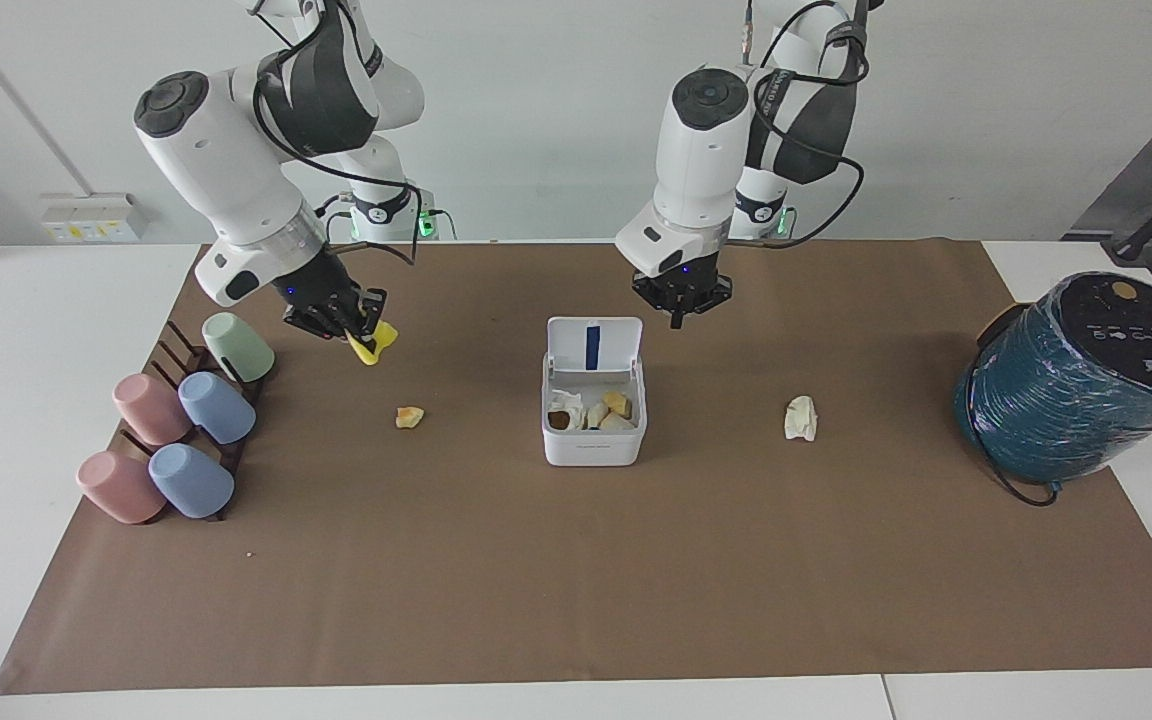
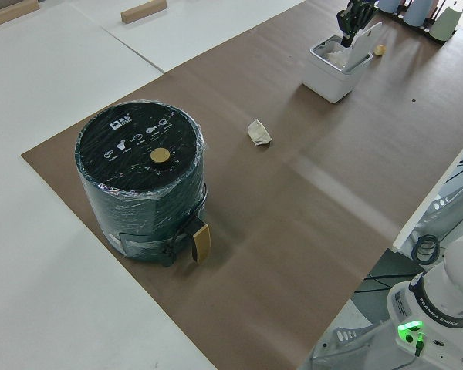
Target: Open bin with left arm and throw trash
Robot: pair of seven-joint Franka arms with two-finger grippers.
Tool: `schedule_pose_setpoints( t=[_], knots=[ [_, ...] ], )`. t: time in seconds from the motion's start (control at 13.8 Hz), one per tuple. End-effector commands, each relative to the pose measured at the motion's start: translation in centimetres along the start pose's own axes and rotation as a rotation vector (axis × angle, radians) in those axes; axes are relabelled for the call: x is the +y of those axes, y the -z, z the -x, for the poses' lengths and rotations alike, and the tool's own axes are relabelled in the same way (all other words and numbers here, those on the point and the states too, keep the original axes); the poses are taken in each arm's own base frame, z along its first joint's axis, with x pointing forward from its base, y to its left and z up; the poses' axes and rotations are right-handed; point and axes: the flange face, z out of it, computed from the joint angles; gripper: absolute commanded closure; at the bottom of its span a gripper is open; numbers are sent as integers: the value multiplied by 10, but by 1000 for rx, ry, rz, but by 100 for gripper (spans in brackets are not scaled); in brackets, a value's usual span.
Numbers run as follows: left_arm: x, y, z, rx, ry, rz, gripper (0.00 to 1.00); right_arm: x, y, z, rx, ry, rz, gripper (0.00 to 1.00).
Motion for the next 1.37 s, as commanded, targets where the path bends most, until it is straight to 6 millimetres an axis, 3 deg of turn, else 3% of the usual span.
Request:
schedule_pose_setpoints(
  t=[0.0,0.22,0.29,0.43,0.51,0.72,0.87,1.01,1.23,1.3],
  knots=[
    [-45,-13,0,-1,68,-14,100,-55,-12,16,29,-119,-71,100],
    [-94,-41,-7,113,59,16,100,-119,-43,29,75,-181,-116,100],
    [-110,-52,-7,136,55,19,84,-136,-58,29,86,-212,-151,100],
    [-136,-72,-6,153,56,18,14,-162,-96,24,103,-309,-248,100],
    [-151,-80,-5,168,45,17,5,-177,-116,27,114,-318,-275,100],
    [-179,-115,8,186,9,11,6,-185,-148,29,98,-338,-277,98],
    [-185,-135,22,209,-24,9,6,-192,-174,36,54,-354,-272,96],
    [-204,-153,29,220,-28,4,5,-191,-189,41,33,-351,-252,77],
    [-209,-185,33,227,-45,2,6,-193,-190,41,32,-349,-251,13],
    [-207,-195,31,230,-40,4,6,-192,-189,41,37,-350,-253,0]
  ],
)
